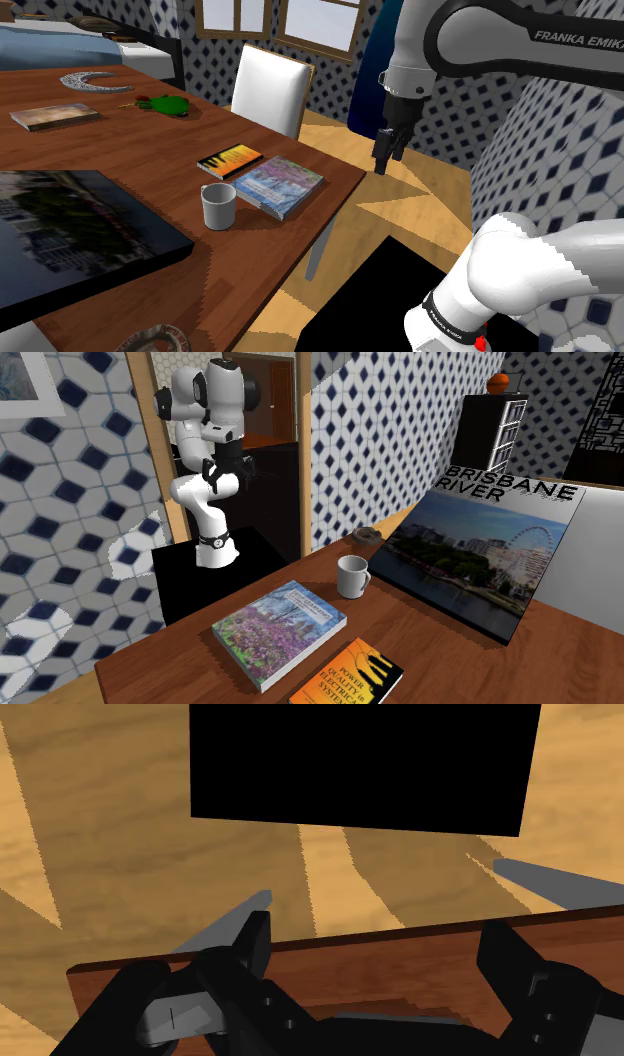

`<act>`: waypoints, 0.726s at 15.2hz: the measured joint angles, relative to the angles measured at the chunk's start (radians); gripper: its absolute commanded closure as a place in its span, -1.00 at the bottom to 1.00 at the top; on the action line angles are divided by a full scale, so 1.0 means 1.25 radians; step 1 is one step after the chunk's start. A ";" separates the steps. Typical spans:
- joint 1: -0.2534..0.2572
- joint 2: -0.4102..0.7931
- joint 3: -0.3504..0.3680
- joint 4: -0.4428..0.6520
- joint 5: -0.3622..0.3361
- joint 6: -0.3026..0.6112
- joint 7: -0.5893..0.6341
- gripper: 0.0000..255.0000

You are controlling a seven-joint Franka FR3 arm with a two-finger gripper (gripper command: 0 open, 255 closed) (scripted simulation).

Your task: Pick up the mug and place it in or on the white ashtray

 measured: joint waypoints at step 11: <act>0.023 0.221 0.100 0.061 0.044 0.175 0.103 -1.00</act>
